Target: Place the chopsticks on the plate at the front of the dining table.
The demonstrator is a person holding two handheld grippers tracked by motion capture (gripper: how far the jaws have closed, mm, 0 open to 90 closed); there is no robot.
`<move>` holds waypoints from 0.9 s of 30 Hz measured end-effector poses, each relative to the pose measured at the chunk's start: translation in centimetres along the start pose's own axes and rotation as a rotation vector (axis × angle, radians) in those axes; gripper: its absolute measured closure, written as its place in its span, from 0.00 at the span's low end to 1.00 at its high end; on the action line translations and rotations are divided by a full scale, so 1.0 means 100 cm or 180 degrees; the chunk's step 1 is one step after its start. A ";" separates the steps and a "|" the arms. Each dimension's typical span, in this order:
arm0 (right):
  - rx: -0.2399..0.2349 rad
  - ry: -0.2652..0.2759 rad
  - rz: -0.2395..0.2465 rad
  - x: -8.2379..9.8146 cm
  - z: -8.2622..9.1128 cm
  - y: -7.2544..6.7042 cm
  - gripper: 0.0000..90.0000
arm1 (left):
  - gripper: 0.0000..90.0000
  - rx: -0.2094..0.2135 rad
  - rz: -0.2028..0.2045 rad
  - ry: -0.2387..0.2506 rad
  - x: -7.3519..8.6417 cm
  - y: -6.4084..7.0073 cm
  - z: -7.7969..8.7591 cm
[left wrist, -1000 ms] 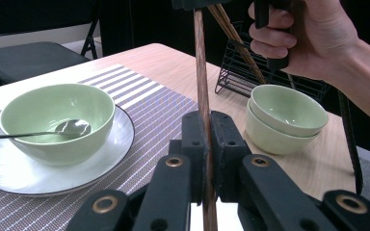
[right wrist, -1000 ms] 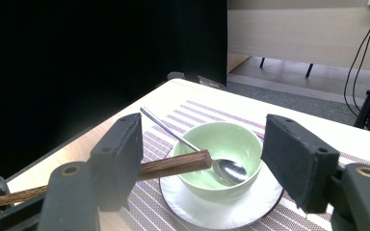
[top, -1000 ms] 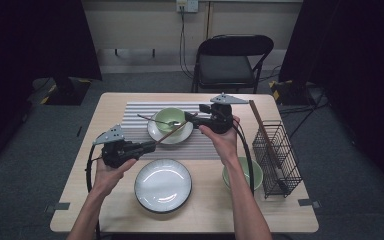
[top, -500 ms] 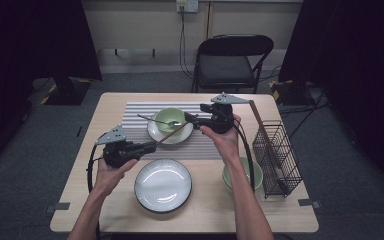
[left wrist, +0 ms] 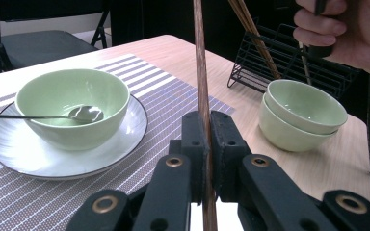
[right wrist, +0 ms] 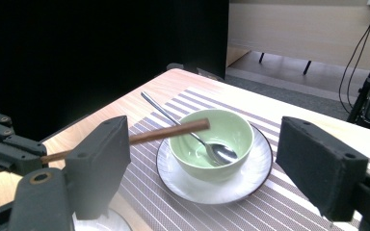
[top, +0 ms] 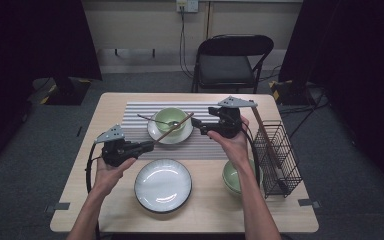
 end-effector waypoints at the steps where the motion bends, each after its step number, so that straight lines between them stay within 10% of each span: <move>1: 0.0006 -0.0006 0.0003 0.001 0.002 0.001 0.21 | 0.95 -0.0002 -0.0009 0.0002 0.000 -0.001 0.000; 27: 0.0237 -0.0120 -0.0053 0.038 0.049 0.016 0.20 | 0.95 -0.0313 0.0077 -0.0046 0.012 -0.026 0.023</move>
Point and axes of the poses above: each handheld gripper's, and its own axes: z roughly backward along the jaws, x roughly out of its underside, y roughly to its right, the point moved 5 cm from there along -z, roughly forward along the jaws, and after that the axes turned 7 degrees about z, right-handed, at the moved point
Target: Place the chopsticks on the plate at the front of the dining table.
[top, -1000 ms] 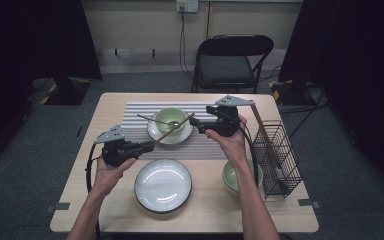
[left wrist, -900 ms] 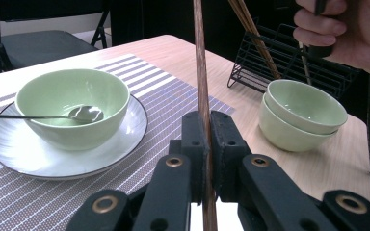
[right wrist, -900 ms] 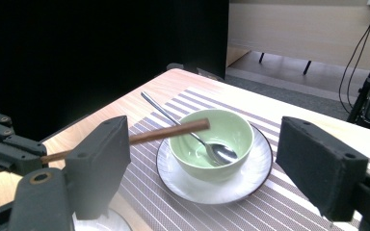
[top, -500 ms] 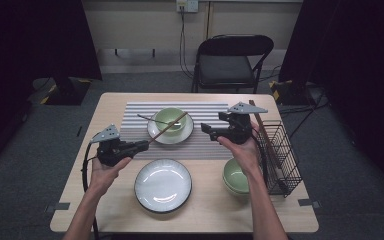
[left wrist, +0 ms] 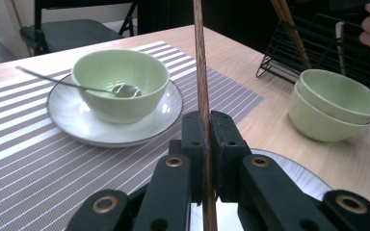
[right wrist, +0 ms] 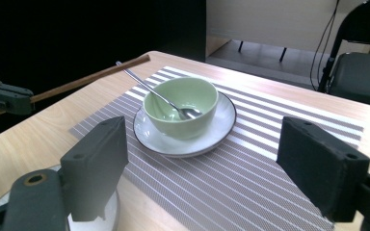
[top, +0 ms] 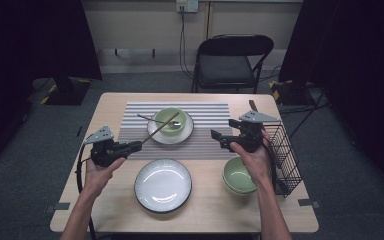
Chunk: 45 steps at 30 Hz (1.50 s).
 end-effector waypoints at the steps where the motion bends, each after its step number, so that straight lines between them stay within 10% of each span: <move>1: 0.0013 -0.0005 -0.0004 0.002 0.001 0.001 0.20 | 0.95 -0.0013 0.0024 -0.0011 0.001 -0.001 0.001; 45: 0.0179 -0.0086 -0.0040 0.027 0.024 0.013 0.20 | 0.95 -0.0800 0.0393 0.0014 -0.015 -0.086 0.012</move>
Point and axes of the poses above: each handheld gripper's, and its own axes: z roughly backward along the jaws, x roughly out of its underside, y roughly to its right, the point moved 5 cm from there along -z, roughly forward along the jaws, and after that the axes turned 7 degrees about z, right-handed, at the moved point
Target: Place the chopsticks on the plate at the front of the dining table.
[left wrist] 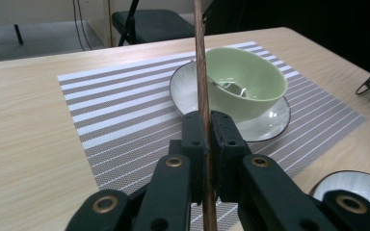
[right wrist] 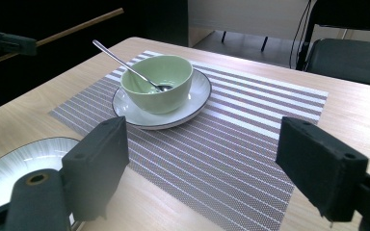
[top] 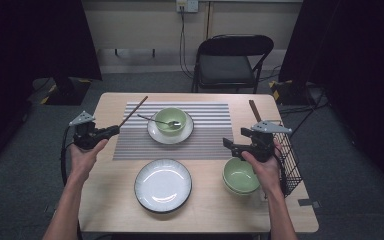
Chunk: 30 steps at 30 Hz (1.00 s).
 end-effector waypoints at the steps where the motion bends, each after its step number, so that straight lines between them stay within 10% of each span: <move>1: 0.0000 0.0007 0.0008 0.000 0.000 0.000 0.20 | 0.95 -0.0032 -0.0008 -0.0026 -0.001 -0.002 -0.002; 12: -0.0022 -0.0010 0.0025 0.001 -0.002 -0.003 0.21 | 0.95 -0.0116 0.0125 -0.0148 0.003 -0.016 -0.027; 30: -0.0016 0.0036 0.0043 -0.002 0.004 -0.002 0.21 | 0.95 -0.0033 0.0211 -0.0398 0.022 -0.001 -0.080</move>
Point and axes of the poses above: each handheld gripper's, and its own axes: z roughly backward along the jaws, x roughly out of its underside, y roughly to its right, the point moved 5 cm from there along -z, roughly forward along the jaws, and after that the axes turned 7 degrees about z, right-handed, at the moved point
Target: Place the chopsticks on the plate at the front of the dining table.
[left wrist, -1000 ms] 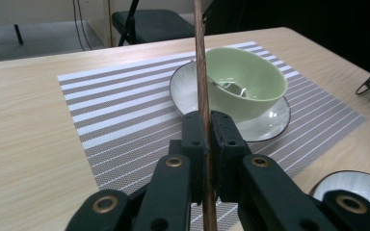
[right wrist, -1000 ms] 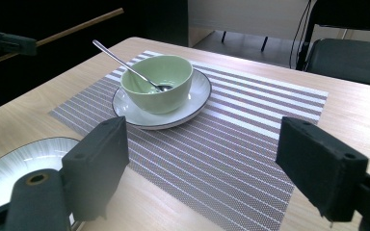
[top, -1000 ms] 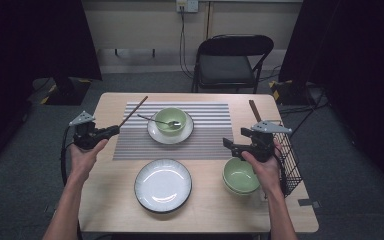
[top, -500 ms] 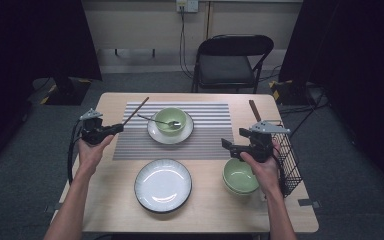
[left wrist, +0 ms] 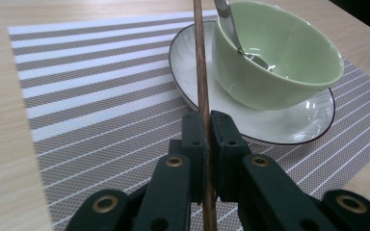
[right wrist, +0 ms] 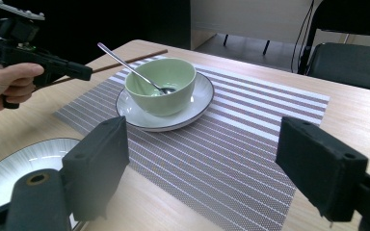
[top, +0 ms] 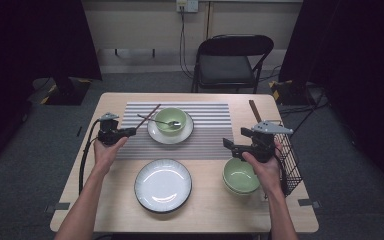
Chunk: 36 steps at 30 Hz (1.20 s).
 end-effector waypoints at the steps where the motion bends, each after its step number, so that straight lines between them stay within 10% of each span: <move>1: 0.0003 -0.0006 -0.0010 0.000 0.001 0.000 0.21 | 0.95 0.0004 -0.0022 -0.0017 0.001 0.001 -0.003; 36: 0.0019 0.0047 -0.0009 -0.001 0.008 0.004 0.21 | 0.95 -0.0062 0.0025 -0.0204 0.017 0.008 -0.042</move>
Point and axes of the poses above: each handheld gripper's, and its own axes: z roughly backward along the jaws, x roughly out of its underside, y roughly to its right, the point moved 5 cm from there along -z, roughly forward along the jaws, and after that the axes turned 7 degrees about z, right-handed, at the moved point
